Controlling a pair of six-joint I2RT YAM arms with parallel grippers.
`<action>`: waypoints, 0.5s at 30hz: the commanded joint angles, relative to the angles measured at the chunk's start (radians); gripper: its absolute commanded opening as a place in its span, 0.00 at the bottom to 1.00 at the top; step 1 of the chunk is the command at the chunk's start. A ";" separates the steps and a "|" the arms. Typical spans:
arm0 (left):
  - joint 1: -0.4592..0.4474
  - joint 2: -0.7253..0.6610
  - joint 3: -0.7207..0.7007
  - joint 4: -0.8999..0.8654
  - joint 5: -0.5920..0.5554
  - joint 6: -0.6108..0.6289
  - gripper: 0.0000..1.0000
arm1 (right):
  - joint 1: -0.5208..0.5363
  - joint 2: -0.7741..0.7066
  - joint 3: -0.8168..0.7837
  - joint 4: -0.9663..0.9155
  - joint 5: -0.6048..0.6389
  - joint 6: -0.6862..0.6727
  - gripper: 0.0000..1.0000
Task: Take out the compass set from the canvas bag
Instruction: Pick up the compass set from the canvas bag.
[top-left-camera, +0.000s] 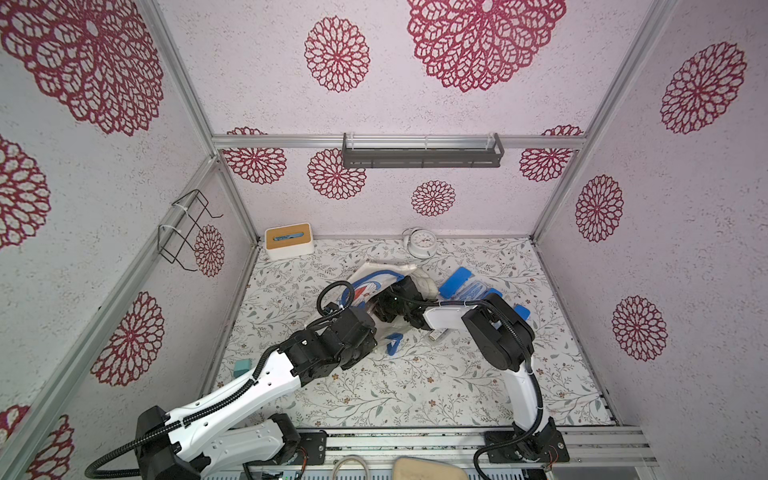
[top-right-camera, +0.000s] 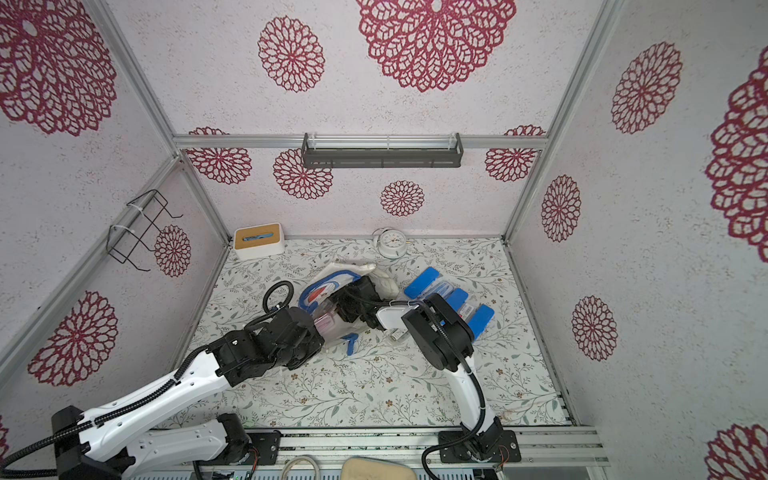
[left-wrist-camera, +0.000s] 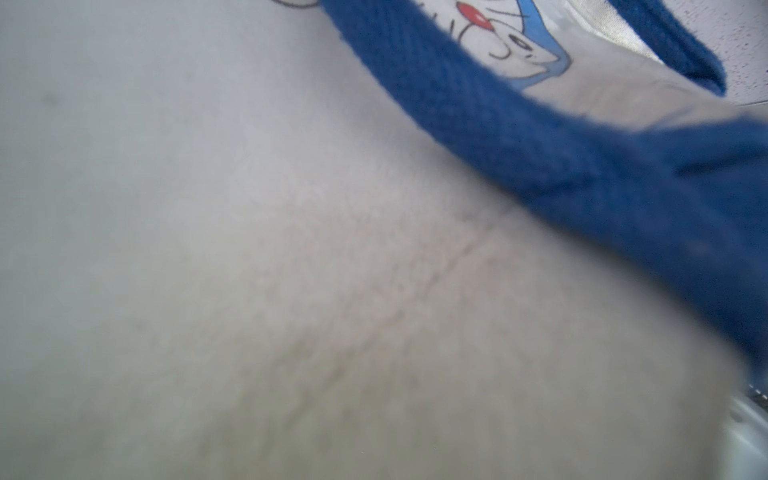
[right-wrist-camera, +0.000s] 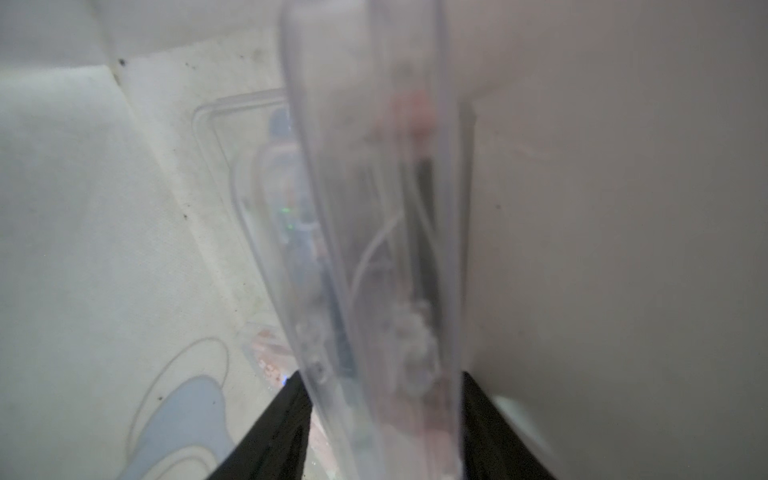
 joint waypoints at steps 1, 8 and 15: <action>-0.005 -0.003 0.010 -0.022 -0.006 -0.003 0.00 | -0.019 -0.027 0.015 0.050 0.009 -0.006 0.53; -0.003 -0.012 0.004 -0.021 -0.012 -0.006 0.00 | -0.019 -0.046 -0.001 0.124 -0.010 -0.046 0.53; -0.003 -0.001 0.015 -0.018 -0.012 0.012 0.00 | -0.019 -0.074 -0.037 0.159 -0.012 -0.051 0.36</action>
